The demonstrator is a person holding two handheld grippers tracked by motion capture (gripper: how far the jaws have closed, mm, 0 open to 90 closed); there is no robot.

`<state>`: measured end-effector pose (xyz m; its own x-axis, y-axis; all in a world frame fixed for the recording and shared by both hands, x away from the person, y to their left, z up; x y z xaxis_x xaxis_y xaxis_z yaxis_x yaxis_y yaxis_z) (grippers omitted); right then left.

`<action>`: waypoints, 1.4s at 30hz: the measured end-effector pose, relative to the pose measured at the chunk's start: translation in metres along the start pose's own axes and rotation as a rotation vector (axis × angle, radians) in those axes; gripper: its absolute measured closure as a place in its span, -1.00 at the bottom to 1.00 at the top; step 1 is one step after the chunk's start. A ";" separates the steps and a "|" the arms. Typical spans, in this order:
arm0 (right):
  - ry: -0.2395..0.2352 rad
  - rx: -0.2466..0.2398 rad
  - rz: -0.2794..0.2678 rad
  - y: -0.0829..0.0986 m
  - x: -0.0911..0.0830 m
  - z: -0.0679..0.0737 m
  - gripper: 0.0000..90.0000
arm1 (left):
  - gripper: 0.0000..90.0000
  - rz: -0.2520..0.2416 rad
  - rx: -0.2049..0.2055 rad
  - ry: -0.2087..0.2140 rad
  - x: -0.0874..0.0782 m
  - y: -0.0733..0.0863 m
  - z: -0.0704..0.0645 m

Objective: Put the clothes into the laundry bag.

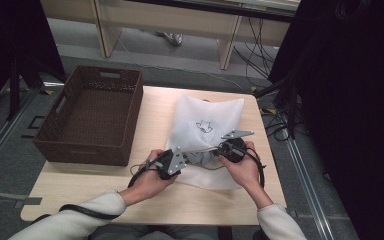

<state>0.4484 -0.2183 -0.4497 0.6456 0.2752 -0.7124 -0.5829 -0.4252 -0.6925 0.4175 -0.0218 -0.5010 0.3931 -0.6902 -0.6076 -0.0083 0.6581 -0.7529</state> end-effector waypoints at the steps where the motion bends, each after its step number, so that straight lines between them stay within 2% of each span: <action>1: -0.004 0.001 0.004 0.000 0.000 0.000 0.92 | 0.74 0.010 0.004 0.001 0.007 0.000 -0.001; 5: -0.012 -0.007 -0.004 0.000 0.000 0.001 0.92 | 0.80 0.051 -0.022 -0.005 0.033 -0.002 0.004; 7: -0.017 -0.009 -0.009 0.000 0.000 0.001 0.92 | 0.82 0.073 -0.018 -0.021 0.043 -0.003 0.007; 8: -0.006 -0.003 -0.062 0.000 0.004 0.002 0.92 | 0.83 0.079 -0.025 -0.026 0.048 -0.004 0.007; 10: -0.020 -0.006 -0.018 0.000 0.000 0.000 0.92 | 0.85 0.096 0.003 -0.054 0.056 -0.007 0.008; 11: -0.026 -0.013 -0.020 0.000 -0.001 0.000 0.92 | 0.86 0.100 0.003 -0.064 0.060 -0.008 0.009; 12: -0.027 0.012 -0.035 0.000 0.000 0.001 0.92 | 0.86 0.102 -0.002 -0.075 0.063 -0.009 0.010; 13: -0.024 0.005 -0.026 0.000 -0.001 0.001 0.92 | 0.87 0.104 -0.009 -0.089 0.065 -0.010 0.012; 14: -0.025 0.013 0.007 0.001 -0.003 0.001 0.92 | 0.88 0.105 -0.002 -0.110 0.067 -0.011 0.013; 16: -0.021 -0.002 -0.003 0.002 -0.002 0.000 0.92 | 0.90 0.102 -0.004 -0.138 0.069 -0.013 0.014; 17: -0.010 -0.004 -0.060 0.002 0.003 0.000 0.92 | 0.90 0.103 -0.017 -0.147 0.070 -0.014 0.014; 19: -0.012 0.007 -0.031 0.003 0.002 -0.001 0.92 | 0.90 0.101 -0.019 -0.162 0.072 -0.014 0.013; 20: -0.017 -0.009 0.013 0.005 -0.001 -0.002 0.92 | 0.90 0.100 -0.020 -0.164 0.072 -0.014 0.013; 21: -0.012 -0.007 -0.023 0.006 0.004 -0.002 0.92 | 0.90 0.101 -0.022 -0.165 0.072 -0.013 0.014; 22: -0.020 -0.021 0.014 0.008 0.003 -0.003 0.92 | 0.89 0.103 -0.024 -0.164 0.072 -0.012 0.014; 23: -0.019 -0.002 0.011 0.010 0.005 -0.002 0.92 | 0.89 0.106 -0.027 -0.168 0.071 -0.011 0.015; 25: -0.012 -0.021 0.034 0.014 0.007 -0.003 0.93 | 0.90 0.104 -0.037 -0.169 0.068 -0.009 0.017; 26: -0.013 0.005 0.077 0.015 0.005 -0.002 0.93 | 0.90 0.101 -0.040 -0.168 0.066 -0.008 0.018; 27: -0.003 0.002 0.047 0.017 0.009 -0.002 0.93 | 0.90 0.105 -0.033 -0.171 0.063 -0.007 0.019; 28: -0.004 -0.013 0.058 0.019 0.010 -0.003 0.93 | 0.89 0.104 -0.043 -0.160 0.061 -0.006 0.019; 30: -0.013 -0.005 0.095 0.020 0.010 -0.002 0.93 | 0.88 0.104 -0.049 -0.155 0.056 -0.003 0.021; 31: -0.006 -0.021 0.096 0.021 0.012 -0.003 0.93 | 0.88 0.100 -0.052 -0.152 0.054 -0.002 0.021; 32: -0.006 -0.013 0.083 0.022 0.015 -0.002 0.93 | 0.87 0.103 -0.051 -0.150 0.052 0.001 0.022; 33: -0.007 -0.022 0.116 0.022 0.013 -0.003 0.93 | 0.87 0.102 -0.057 -0.154 0.051 0.003 0.023; 34: -0.002 -0.029 0.112 0.023 0.015 -0.003 0.93 | 0.87 0.110 -0.055 -0.150 0.050 0.006 0.024; 35: 0.005 -0.021 0.079 0.024 0.019 -0.002 0.93 | 0.87 0.110 -0.063 -0.150 0.049 0.008 0.025; 36: -0.001 -0.020 0.106 0.024 0.017 -0.002 0.93 | 0.86 0.111 -0.073 -0.149 0.048 0.010 0.025; 37: 0.000 -0.045 0.127 0.024 0.016 -0.004 0.93 | 0.86 0.106 -0.084 -0.147 0.047 0.012 0.026; 38: 0.004 -0.057 0.122 0.025 0.018 -0.004 0.93 | 0.86 0.108 -0.091 -0.140 0.045 0.013 0.026; 39: 0.003 -0.028 0.120 0.026 0.019 -0.002 0.93 | 0.85 0.104 -0.100 -0.132 0.043 0.013 0.025; 41: 0.017 -0.072 0.130 0.028 0.020 -0.004 0.92 | 0.84 0.082 -0.109 -0.119 0.038 0.012 0.023; 42: 0.023 -0.067 0.124 0.028 0.022 -0.004 0.92 | 0.83 0.089 -0.105 -0.104 0.033 0.011 0.022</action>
<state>0.4479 -0.2275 -0.4847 0.5821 0.1970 -0.7889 -0.6254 -0.5115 -0.5892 0.4501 -0.0307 -0.5234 0.4798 -0.5922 -0.6473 -0.1407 0.6763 -0.7230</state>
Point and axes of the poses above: each handheld gripper's, and its own axes: x roughly forward along the jaws, y roughly out of its underside, z roughly to its left, the point moved 3 cm from there along x, roughly forward along the jaws, and after that the axes turned 10 degrees about y, right-handed, at the moved point
